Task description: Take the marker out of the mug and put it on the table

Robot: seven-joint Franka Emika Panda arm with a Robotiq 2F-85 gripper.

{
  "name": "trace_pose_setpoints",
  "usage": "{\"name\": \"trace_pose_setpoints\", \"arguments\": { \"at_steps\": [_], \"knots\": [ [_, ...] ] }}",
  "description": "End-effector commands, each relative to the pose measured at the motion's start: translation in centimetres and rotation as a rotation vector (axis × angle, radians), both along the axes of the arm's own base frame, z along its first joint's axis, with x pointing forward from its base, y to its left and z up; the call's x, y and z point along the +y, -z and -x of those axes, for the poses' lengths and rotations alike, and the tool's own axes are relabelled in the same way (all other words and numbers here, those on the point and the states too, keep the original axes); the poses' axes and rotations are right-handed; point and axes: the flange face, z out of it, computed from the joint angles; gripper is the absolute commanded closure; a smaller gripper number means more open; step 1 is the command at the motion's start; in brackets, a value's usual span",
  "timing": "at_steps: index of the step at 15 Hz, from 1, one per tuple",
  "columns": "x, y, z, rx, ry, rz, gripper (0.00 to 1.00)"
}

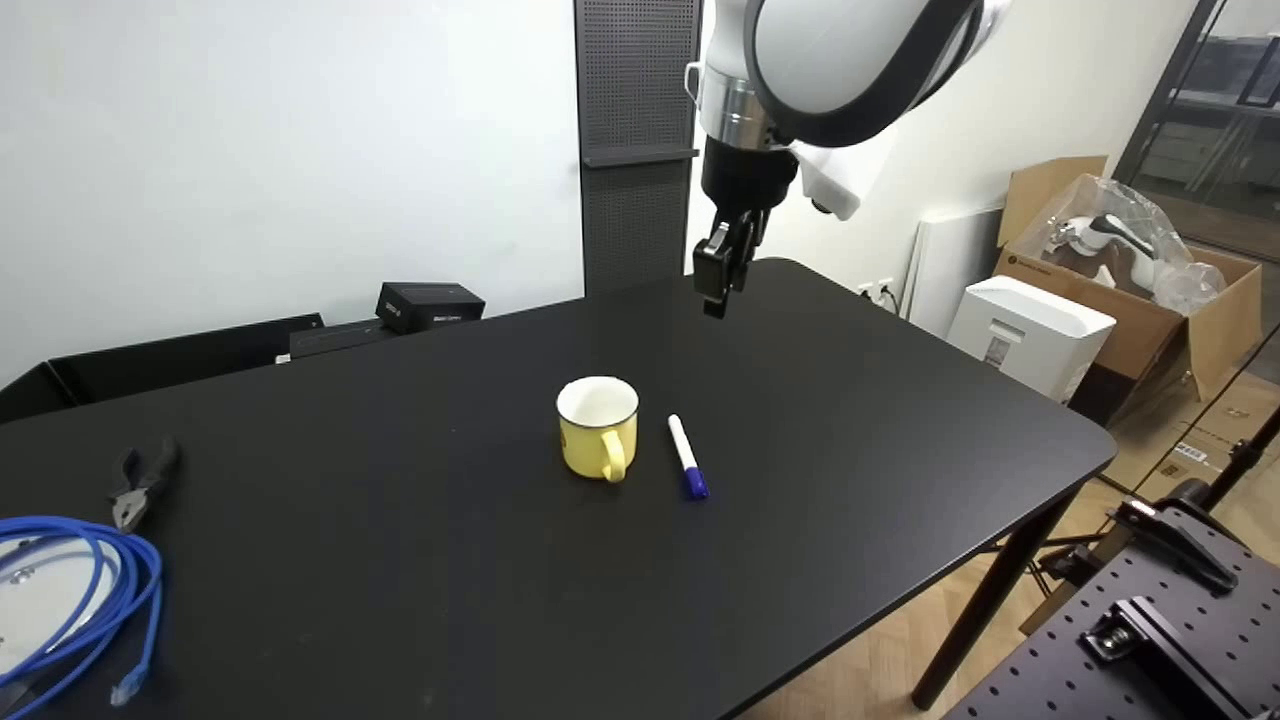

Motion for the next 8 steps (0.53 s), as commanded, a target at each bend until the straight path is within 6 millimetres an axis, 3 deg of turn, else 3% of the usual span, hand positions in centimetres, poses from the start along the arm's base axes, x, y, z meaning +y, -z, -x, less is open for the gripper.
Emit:
{"name": "trace_pose_setpoints", "arguments": {
  "at_steps": [1, 4, 8],
  "knots": [
    [-0.03, -0.2, -0.19, 0.086, 0.057, -0.02, 0.19],
    [-0.21, -0.07, 0.1, 0.159, 0.092, -0.032, 0.01],
    [-0.52, -0.19, 0.3, 0.209, 0.12, -0.036, 0.0]
  ]
}}
